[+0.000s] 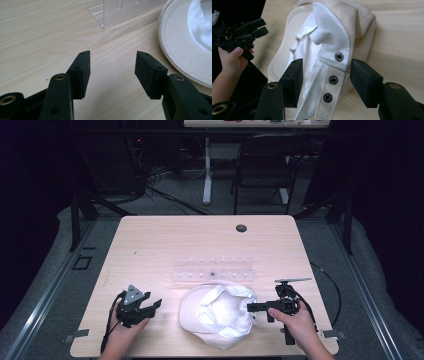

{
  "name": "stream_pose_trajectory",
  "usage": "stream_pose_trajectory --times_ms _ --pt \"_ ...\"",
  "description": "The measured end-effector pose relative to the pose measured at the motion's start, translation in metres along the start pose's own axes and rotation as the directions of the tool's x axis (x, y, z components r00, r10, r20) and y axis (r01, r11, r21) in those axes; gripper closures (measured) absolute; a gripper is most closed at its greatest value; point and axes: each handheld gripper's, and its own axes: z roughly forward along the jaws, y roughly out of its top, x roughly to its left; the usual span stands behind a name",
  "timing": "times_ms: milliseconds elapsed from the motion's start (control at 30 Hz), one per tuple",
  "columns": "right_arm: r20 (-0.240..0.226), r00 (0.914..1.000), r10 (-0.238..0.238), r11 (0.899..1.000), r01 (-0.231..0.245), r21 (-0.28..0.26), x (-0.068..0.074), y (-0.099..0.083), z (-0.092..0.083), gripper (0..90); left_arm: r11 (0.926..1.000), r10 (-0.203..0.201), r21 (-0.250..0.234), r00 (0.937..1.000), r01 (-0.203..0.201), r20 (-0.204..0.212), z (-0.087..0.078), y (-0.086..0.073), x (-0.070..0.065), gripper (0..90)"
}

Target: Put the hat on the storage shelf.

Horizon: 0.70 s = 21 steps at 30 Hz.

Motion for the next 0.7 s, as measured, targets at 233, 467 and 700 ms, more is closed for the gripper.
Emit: stream_pose_trajectory --times_ms 233,467,700 --pt "-0.019 0.9997 0.013 0.999 -0.013 0.034 -0.003 -0.002 0.01 42.6 0.9999 0.015 0.003 0.9999 -0.015 -0.002 0.0 0.0 0.0 47.0" --pt "-0.025 0.9994 0.026 0.997 -0.024 0.068 -0.005 -0.005 0.02 42.4 0.9999 0.016 0.001 0.9999 -0.016 -0.006 0.001 0.0 -0.001 46.9" --pt "-0.052 0.9977 0.044 0.997 -0.041 0.067 0.001 -0.004 0.022 42.4 0.9998 0.02 0.001 0.9998 -0.02 -0.006 0.0 0.0 -0.002 46.7"
